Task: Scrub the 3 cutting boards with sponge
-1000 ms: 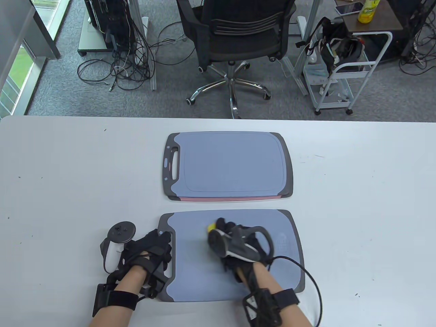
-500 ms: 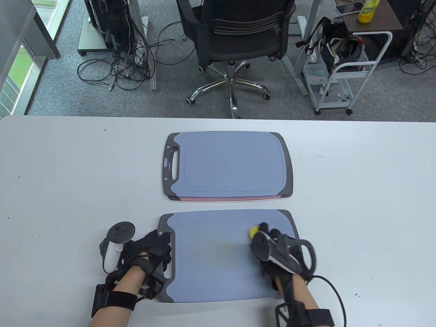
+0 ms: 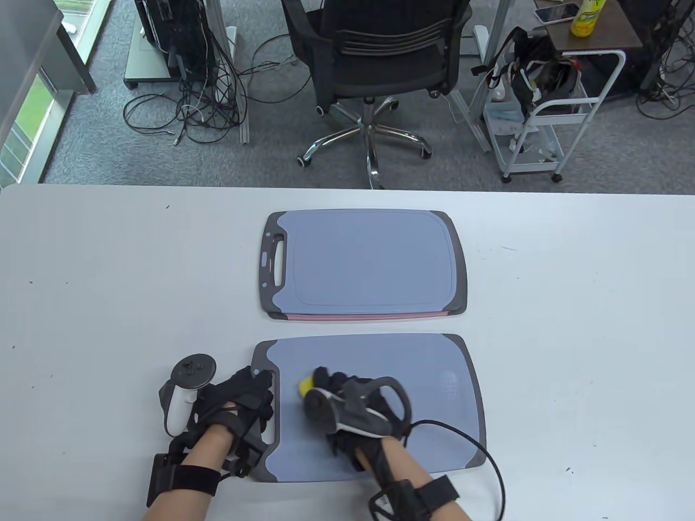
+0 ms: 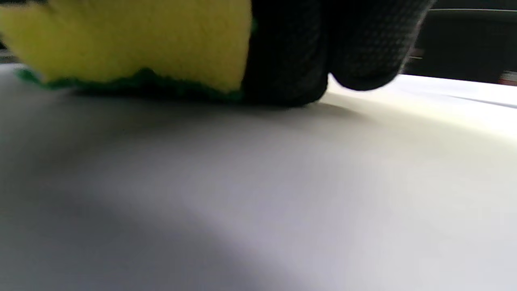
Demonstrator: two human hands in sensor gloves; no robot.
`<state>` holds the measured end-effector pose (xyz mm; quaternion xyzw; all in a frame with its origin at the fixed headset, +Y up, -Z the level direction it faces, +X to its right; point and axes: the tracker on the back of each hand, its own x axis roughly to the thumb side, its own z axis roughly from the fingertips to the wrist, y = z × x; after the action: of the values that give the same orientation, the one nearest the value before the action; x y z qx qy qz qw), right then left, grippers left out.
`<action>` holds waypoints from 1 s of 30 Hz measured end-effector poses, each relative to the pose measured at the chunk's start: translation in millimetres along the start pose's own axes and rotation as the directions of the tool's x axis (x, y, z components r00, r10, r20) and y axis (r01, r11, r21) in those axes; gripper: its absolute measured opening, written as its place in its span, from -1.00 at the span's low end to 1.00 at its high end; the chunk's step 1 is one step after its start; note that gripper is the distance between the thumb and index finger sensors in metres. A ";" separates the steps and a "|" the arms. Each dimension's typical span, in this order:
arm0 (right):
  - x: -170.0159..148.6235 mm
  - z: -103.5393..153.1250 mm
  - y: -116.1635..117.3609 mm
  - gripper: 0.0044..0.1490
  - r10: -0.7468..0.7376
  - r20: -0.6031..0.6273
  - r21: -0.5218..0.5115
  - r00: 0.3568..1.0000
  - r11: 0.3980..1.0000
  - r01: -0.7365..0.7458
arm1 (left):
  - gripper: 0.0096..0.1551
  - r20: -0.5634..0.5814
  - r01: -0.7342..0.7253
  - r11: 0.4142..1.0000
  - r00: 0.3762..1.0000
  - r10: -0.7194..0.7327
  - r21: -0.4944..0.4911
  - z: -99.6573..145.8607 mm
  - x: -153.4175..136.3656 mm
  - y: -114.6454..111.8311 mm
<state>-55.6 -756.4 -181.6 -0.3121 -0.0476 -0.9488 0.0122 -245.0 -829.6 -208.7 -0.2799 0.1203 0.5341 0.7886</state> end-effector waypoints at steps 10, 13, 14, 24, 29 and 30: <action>-137.9 72.5 16.6 -0.10 -0.015 -0.405 -0.001 0.914 1.000 0.016 | -0.42 -0.004 0.005 1.000 1.000 -0.005 0.008 0.4 0.5 0.0; -197.0 116.2 25.1 -0.10 0.017 -0.581 0.035 0.814 0.999 0.005 | -0.42 -0.005 0.009 1.000 1.000 -0.009 0.010 0.2 0.5 0.1; -214.7 132.5 25.9 -0.10 0.038 -0.643 0.057 0.765 0.998 -0.002 | -0.42 -0.005 0.009 1.000 1.000 -0.009 0.011 0.2 0.6 0.0; -69.7 42.0 8.1 -0.08 -0.008 -0.205 -0.023 0.979 1.000 0.004 | -0.42 -0.007 0.011 1.000 1.000 -0.010 0.014 -0.1 0.9 0.2; 30.1 7.9 0.8 -0.05 0.107 0.031 -0.048 0.994 0.993 -0.105 | -0.43 -0.010 0.036 0.998 0.999 -0.035 0.054 2.1 1.8 -0.5; 27.0 7.4 -0.4 -0.05 0.147 0.017 -0.029 0.989 0.989 -0.147 | -0.43 -0.015 0.036 0.998 0.999 -0.035 0.053 2.5 1.6 -0.8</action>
<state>-73.0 -755.2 -159.7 -0.3238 -0.0113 -0.9429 0.0772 -243.9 -827.2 -207.2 -0.2647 0.1349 0.5148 0.8042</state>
